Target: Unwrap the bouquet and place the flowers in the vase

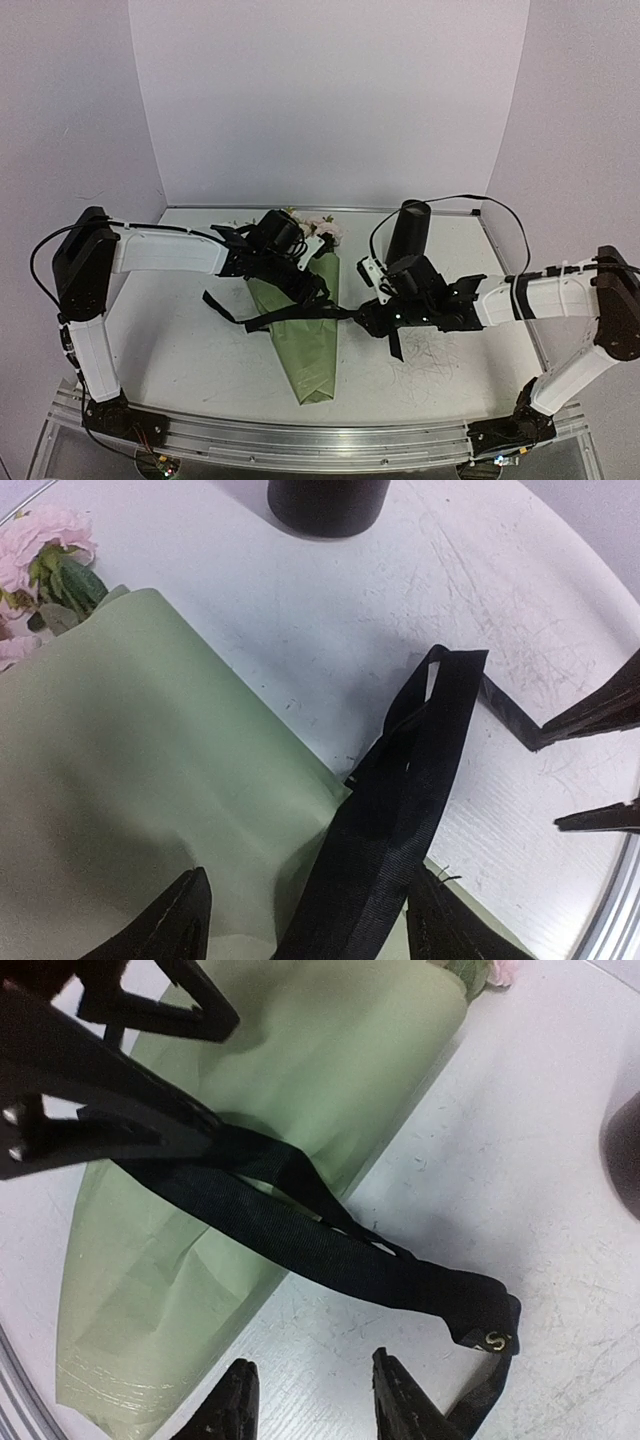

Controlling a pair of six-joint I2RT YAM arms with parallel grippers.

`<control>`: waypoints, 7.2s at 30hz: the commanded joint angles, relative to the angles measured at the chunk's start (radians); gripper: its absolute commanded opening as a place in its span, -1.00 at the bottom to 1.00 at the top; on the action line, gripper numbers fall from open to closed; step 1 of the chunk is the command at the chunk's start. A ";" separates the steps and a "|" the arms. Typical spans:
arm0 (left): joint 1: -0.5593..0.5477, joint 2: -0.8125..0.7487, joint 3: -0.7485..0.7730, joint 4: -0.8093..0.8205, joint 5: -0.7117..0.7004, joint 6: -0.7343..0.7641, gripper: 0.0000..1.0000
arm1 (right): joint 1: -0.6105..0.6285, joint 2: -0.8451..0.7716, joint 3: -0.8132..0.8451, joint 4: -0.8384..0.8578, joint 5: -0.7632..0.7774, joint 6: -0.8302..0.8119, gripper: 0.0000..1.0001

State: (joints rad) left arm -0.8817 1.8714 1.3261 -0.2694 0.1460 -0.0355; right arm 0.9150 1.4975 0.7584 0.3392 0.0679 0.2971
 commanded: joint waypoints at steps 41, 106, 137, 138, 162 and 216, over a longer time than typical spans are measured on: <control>-0.112 -0.101 0.073 -0.174 -0.489 -0.098 -1.00 | 0.000 -0.004 0.102 0.042 -0.059 -0.071 -0.07; 0.350 -0.700 -0.597 -0.132 -0.605 -0.693 -1.00 | 0.118 0.286 0.503 -0.283 0.453 -0.019 -1.00; 0.455 -0.670 -0.616 -0.237 -0.694 -0.924 -0.26 | -0.209 -0.159 0.008 -0.549 0.686 0.824 0.33; 0.455 -0.667 -0.608 -0.238 -0.689 -0.907 0.29 | -0.209 -0.159 0.021 -0.521 0.667 0.753 0.34; 0.452 -0.415 -0.559 0.398 0.209 -0.604 0.51 | -0.089 0.234 0.229 0.068 -0.145 0.328 0.44; 0.348 -0.230 -0.432 0.481 0.133 -0.474 0.78 | 0.098 0.223 0.290 0.111 -0.177 0.363 0.53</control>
State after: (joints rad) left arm -0.5377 1.7491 0.9358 0.2146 0.3286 -0.5207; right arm 1.0050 1.7287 0.9712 0.4237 -0.0271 0.7222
